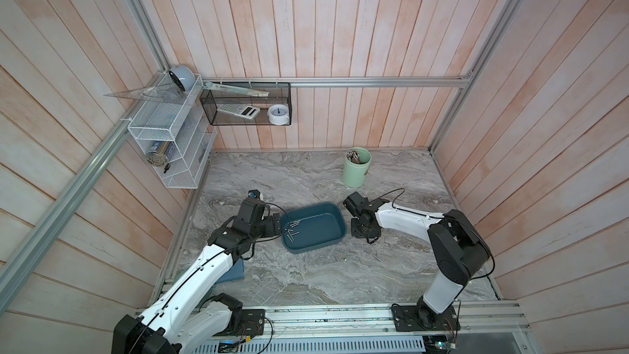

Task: Take out the screws from the storage box
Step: Place the screw at the center of the board.

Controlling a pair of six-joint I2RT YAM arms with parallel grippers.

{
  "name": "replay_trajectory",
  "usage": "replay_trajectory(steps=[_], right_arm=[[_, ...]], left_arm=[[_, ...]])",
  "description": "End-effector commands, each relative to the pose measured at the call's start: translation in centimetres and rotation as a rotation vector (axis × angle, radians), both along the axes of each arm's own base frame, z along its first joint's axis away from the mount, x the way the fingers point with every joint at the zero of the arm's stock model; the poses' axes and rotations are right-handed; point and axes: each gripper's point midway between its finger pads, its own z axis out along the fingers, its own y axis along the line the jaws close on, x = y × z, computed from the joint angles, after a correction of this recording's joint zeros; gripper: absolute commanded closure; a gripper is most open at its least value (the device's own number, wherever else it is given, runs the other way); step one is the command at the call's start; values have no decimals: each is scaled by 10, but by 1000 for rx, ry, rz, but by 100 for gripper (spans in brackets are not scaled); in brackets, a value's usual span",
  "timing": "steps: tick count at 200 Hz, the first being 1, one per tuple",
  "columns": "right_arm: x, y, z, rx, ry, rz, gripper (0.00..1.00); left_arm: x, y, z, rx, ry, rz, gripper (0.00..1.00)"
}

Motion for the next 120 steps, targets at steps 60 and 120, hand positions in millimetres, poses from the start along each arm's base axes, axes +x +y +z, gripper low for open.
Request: replay_trajectory(steps=[60, 120], right_arm=[[22, 34, 89, 223, -173, 49, 77], [36, 120, 124, 520, -253, -37, 77]], left_arm=[[4, 1, 13, -3, -48, 5, 4], [4, 6, 19, 8, -79, 23, 4]])
